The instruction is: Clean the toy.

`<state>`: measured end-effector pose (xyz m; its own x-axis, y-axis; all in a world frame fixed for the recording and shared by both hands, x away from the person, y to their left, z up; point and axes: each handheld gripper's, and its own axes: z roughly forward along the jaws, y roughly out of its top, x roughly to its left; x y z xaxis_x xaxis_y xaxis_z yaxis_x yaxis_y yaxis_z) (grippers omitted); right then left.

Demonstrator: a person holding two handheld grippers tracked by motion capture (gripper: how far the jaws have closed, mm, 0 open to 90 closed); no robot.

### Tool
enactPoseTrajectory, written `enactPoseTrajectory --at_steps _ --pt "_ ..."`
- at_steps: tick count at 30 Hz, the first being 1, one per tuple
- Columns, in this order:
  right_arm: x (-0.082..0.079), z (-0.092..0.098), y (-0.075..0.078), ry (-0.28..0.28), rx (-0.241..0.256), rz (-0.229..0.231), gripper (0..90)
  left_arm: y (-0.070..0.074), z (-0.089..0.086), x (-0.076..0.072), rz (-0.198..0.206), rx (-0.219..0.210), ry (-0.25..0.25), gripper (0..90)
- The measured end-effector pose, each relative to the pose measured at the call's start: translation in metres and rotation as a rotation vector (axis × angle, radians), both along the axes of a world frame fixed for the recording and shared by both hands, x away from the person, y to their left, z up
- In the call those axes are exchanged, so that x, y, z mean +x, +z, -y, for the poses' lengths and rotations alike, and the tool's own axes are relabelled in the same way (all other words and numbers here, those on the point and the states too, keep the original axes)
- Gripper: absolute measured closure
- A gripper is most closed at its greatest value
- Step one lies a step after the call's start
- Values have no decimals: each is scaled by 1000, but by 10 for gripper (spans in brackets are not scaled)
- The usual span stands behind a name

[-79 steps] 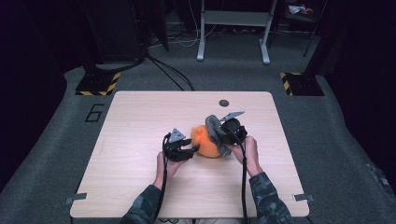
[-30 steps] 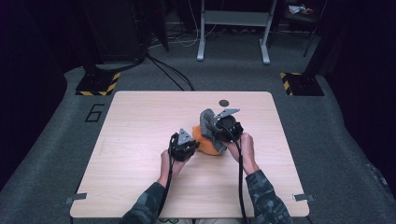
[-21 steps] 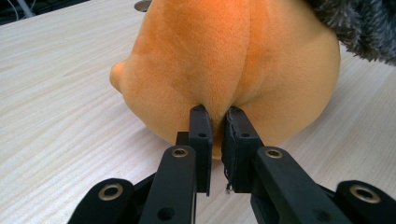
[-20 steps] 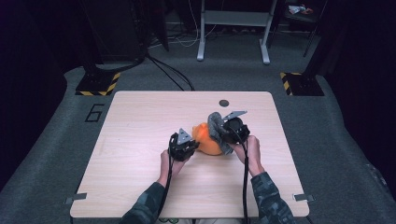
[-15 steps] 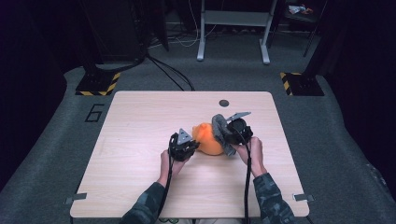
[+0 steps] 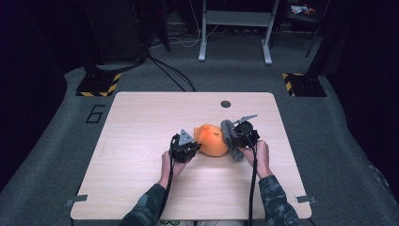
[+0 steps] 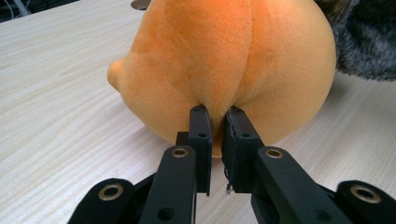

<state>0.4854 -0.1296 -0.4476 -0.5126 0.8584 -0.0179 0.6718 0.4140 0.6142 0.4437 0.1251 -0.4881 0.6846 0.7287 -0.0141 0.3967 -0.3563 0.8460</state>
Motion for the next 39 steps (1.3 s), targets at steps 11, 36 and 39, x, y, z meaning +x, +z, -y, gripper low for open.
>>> enactPoseTrajectory --at_steps 11,36,39 --pt "10 13 -43 -52 -21 -117 713 -1 -2 -1 -14 -9 6 823" --pt "-15 -29 59 97 34 141 718 1 0 -3 10 -4 12 821" --pt "-12 -43 59 135 24 135 718 1 0 -3 2 -7 10 821"
